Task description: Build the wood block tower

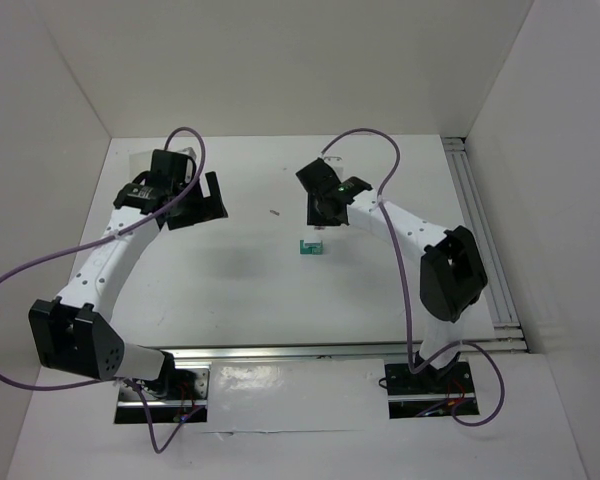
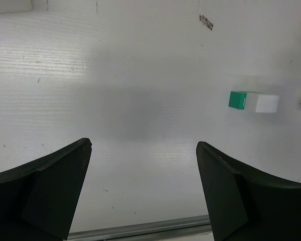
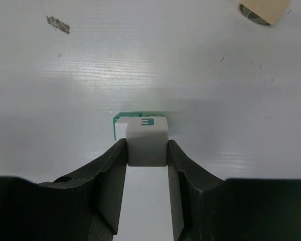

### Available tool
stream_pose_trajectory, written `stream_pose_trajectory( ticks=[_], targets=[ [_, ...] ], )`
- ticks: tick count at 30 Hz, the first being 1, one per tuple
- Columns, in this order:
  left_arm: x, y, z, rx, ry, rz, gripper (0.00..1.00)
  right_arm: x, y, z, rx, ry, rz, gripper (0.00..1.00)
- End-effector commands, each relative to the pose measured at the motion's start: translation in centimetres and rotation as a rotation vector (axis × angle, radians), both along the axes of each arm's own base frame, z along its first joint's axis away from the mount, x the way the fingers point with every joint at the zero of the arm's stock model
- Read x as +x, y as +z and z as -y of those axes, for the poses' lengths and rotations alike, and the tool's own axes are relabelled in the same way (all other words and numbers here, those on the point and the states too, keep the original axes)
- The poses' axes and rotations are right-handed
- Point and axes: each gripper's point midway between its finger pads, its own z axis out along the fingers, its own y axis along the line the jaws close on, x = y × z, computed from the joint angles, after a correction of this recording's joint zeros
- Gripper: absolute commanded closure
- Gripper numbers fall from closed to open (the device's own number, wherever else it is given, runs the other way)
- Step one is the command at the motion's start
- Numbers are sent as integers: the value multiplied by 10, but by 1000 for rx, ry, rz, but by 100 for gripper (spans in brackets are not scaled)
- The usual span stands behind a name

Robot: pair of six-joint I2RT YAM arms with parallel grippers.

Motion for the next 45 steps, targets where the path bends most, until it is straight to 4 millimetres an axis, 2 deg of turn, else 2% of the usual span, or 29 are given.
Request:
stream_pose_trajectory(
  ticks=[1,9,11,26,29,30,36,45],
  targets=[
    [0,18,1,-14,5,68,1,-7,-11,0,-20,-4,-42,67],
    [0,18,1,-14,5,68,1,-7,-18,-14,-4,35,-69,67],
    [0,12,1,-11,6,50,1,-12,-19,-18,-9,58,-81,67],
    [-1,12,2,-12,-7,50,1,-14,-31,-17,-20,40,-112,67],
    [-2,8,2,-10,-7,41,1,-10,-29,-23,-2,46,-104,66],
    [-2,8,2,-10,-7,41,1,-10,-33,-23,-8,46,-112,66],
    [-2,8,0,-3,-1,42,1,-6,-27,-26,3,46,-98,66],
    [-2,8,0,-3,-1,42,1,-9,-29,-26,-17,49,-108,66]
  ],
)
